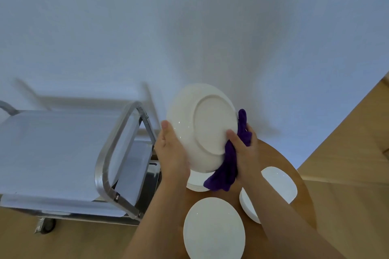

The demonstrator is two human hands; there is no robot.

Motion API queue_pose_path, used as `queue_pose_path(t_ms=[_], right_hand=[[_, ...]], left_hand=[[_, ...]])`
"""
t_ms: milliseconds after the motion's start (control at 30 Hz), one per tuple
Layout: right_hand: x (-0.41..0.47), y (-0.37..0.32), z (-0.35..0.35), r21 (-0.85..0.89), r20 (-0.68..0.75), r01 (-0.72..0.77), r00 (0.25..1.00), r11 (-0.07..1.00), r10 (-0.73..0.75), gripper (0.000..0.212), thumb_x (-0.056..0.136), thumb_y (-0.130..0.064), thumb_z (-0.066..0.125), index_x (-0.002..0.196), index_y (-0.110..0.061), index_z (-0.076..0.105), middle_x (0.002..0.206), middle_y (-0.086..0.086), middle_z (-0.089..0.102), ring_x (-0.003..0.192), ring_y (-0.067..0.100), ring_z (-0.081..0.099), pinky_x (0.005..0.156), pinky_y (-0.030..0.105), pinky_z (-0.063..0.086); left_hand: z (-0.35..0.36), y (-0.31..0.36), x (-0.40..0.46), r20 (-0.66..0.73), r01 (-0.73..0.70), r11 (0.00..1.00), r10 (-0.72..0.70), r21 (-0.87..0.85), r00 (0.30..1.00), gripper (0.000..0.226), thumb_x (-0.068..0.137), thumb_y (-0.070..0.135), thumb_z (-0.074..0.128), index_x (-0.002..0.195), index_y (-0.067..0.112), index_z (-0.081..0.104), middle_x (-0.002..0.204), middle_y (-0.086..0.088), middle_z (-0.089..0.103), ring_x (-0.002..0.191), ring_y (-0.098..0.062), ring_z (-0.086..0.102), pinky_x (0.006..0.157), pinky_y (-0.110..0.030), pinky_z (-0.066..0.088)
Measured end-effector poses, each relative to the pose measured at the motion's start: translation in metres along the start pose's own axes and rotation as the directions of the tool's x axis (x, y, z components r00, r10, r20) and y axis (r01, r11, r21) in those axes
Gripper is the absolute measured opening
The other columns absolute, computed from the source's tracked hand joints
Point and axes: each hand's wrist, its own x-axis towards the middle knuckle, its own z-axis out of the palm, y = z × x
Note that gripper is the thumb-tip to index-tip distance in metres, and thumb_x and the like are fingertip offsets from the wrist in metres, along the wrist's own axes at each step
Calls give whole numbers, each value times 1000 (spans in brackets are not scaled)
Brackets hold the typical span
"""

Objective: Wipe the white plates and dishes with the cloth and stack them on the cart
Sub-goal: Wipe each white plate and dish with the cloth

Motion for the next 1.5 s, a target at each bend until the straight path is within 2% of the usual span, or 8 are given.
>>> queue_pose_path(t_ms=[133, 267, 333, 433, 633, 1067, 1333, 1500], right_hand=[[9, -15, -14, 1, 70, -155, 985, 988, 155, 52, 61, -47, 78, 106, -32, 58, 102, -2, 69, 93, 21, 68, 71, 35, 56], [16, -32, -31, -161, 201, -153, 962, 975, 184, 54, 59, -50, 73, 108, -30, 61, 95, -3, 72, 84, 19, 70, 61, 30, 55], [19, -39, -31, -234, 253, -123, 950, 964, 183, 52, 59, -49, 74, 105, -27, 64, 89, -3, 73, 76, 15, 70, 56, 23, 53], [25, -43, -30, -312, 278, -110, 939, 944, 201, 28, 73, -46, 70, 93, -26, 69, 82, -2, 72, 69, 13, 69, 53, 19, 50], [23, -32, -33, -328, 155, -252, 936, 910, 315, 28, 82, -46, 64, 78, -19, 71, 76, 6, 70, 66, 19, 64, 67, 33, 52], [-16, -4, 6, -325, 149, -93, 978, 941, 148, 28, 94, -36, 48, 76, -48, 65, 79, -16, 68, 80, 9, 67, 68, 25, 50], [-18, -12, 9, -290, 261, -188, 928, 938, 267, 29, 96, -40, 41, 84, -45, 67, 85, -13, 69, 79, 4, 67, 70, 26, 52], [-11, -21, 11, -257, 277, -277, 896, 926, 346, 26, 94, -45, 46, 113, -40, 63, 104, -11, 69, 96, 11, 66, 80, 31, 53]], left_hand=[[-10, 2, 1, 352, 11, 996, -43, 94, 935, 48, 85, 64, 44, 107, 25, 63, 94, 5, 73, 81, 0, 69, 58, -15, 53], [-30, 24, 19, 719, 520, 853, -335, -43, 609, 82, 60, 72, 60, 123, 19, 66, 120, -11, 67, 101, -30, 68, 73, -42, 60], [-31, 23, 26, 730, 601, 799, -400, -17, 554, 88, 58, 73, 64, 128, 20, 62, 124, -13, 64, 104, -34, 65, 78, -47, 58], [-30, 17, 32, 718, 607, 792, -387, -62, 579, 69, 52, 42, 89, 112, 15, 72, 109, -14, 70, 94, -35, 69, 74, -48, 58], [-29, 13, 32, 675, 582, 807, -373, -102, 636, 30, 80, 26, 56, 88, 10, 79, 100, -16, 73, 87, -32, 72, 61, -43, 60], [5, -31, -9, 561, 172, 955, -282, 241, 779, 29, 97, 27, 52, 126, 22, 49, 121, -12, 62, 111, -27, 61, 91, -43, 55], [-5, -48, -12, 608, -162, 768, -340, 620, 717, 40, 102, 35, 40, 140, 24, 36, 121, -3, 59, 108, -17, 59, 88, -26, 55], [-8, -35, -9, 645, -331, 649, -328, 685, 690, 34, 101, 35, 40, 131, 17, 39, 88, 10, 55, 75, -2, 59, 57, -8, 47]])
